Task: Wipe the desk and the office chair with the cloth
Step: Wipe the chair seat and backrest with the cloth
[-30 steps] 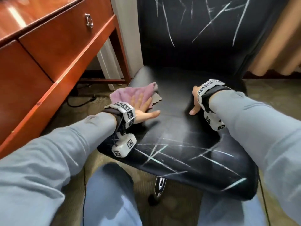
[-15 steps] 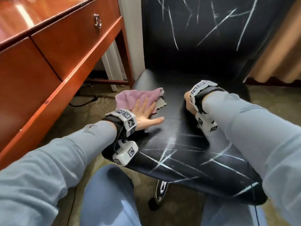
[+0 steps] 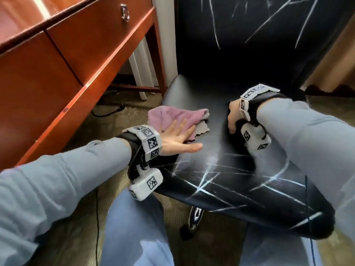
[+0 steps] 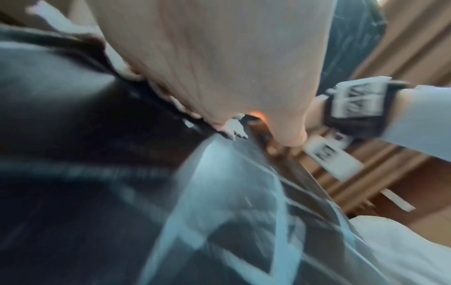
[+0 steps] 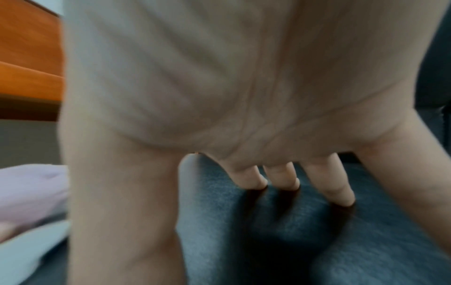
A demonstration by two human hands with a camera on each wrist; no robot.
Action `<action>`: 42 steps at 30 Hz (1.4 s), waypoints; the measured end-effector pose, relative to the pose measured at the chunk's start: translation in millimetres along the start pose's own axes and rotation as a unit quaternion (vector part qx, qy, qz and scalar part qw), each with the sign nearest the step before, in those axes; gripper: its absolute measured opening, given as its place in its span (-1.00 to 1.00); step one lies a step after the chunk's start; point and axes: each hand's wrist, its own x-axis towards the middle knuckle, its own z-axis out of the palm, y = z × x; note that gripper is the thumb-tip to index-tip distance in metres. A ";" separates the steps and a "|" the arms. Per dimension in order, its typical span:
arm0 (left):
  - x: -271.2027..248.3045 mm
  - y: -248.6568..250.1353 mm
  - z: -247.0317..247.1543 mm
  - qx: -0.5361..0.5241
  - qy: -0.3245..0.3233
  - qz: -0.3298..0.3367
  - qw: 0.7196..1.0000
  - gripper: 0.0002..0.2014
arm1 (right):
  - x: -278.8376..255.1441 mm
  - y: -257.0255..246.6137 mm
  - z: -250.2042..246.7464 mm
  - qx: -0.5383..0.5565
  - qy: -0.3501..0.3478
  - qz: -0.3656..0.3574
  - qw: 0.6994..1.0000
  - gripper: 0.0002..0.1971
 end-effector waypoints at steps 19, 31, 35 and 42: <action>-41.7 49.9 2.1 0.026 -0.106 -0.025 0.994 -0.25 | 11.1 13.8 17.4 -0.024 0.077 -0.028 0.996 -0.13; -39.3 88.5 23.7 0.143 -0.071 0.042 0.986 -0.07 | 17.5 29.5 17.4 -0.006 0.100 -0.006 0.995 -0.06; -11.2 74.9 2.5 0.097 -0.053 0.018 0.994 -0.24 | 20.5 29.1 21.7 -0.050 0.113 -0.037 0.992 0.22; -2.2 100.6 4.2 0.071 -0.062 -0.001 0.996 -0.14 | 14.3 35.6 23.4 0.039 0.081 -0.035 0.995 -0.34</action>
